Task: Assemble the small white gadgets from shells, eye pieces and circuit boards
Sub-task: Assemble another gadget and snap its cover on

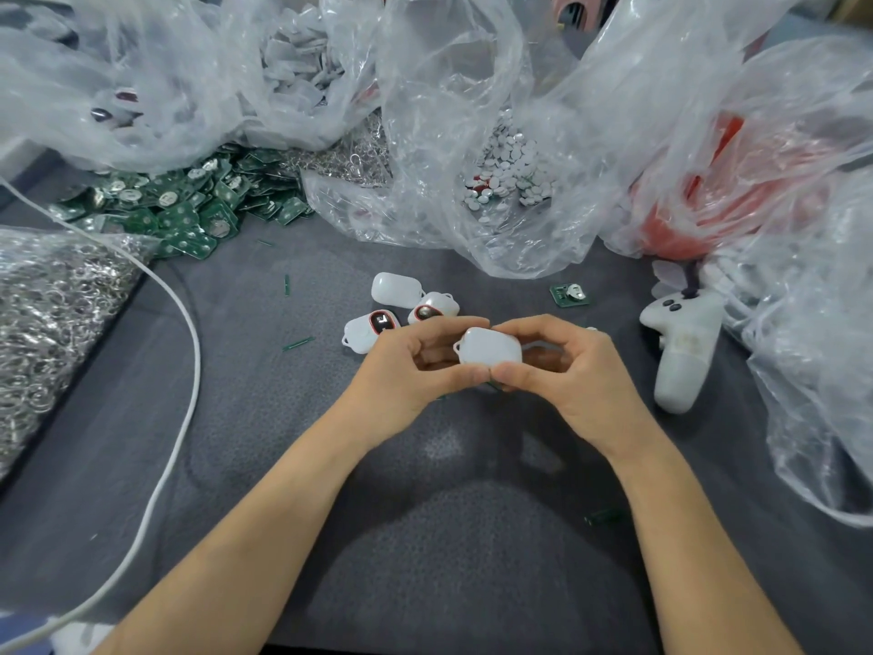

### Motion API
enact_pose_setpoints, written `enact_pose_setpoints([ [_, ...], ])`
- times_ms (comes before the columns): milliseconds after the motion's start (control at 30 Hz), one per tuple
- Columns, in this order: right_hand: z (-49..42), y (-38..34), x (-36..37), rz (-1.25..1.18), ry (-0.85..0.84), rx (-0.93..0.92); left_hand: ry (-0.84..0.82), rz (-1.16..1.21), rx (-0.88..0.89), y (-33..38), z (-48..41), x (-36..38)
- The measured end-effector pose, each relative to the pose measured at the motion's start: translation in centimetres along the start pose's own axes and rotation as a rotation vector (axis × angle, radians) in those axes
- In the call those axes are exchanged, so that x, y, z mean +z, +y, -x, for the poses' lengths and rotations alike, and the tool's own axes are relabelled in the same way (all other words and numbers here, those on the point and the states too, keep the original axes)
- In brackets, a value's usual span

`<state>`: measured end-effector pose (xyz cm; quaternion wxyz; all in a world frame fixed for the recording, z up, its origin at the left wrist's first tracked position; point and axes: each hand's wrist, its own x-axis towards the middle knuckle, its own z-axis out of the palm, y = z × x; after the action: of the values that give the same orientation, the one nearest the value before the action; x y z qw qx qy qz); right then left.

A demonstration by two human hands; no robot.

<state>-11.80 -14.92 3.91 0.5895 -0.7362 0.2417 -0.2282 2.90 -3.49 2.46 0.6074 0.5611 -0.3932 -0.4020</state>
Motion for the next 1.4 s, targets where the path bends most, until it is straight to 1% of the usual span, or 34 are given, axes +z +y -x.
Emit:
enact_pose_setpoints([
  [267, 0.16, 0.18, -0.07, 0.172, 0.070, -0.106, 0.001, -0.001, -0.019, 0.18, -0.04, 0.07],
  [767, 0.06, 0.50, -0.19, 0.133, 0.024, -0.061, -0.036, -0.001, -0.044, 0.27, 0.06, -0.10],
  [867, 0.23, 0.35, -0.03, 0.162, 0.049, -0.095, -0.042, 0.013, -0.051, 0.32, 0.05, -0.13],
  [1100, 0.46, 0.11, 0.32, 0.318, 0.132, -0.208, -0.060, 0.008, -0.055, 0.42, 0.12, -0.10],
  [1233, 0.45, 0.13, 0.28, 0.370, 0.112, -0.245, -0.049, 0.013, -0.061, 0.45, 0.09, 0.05],
  [1400, 0.35, 0.33, -0.07, 0.374, 0.067, -0.238, -0.059, 0.007, -0.059, 0.37, 0.13, -0.01],
])
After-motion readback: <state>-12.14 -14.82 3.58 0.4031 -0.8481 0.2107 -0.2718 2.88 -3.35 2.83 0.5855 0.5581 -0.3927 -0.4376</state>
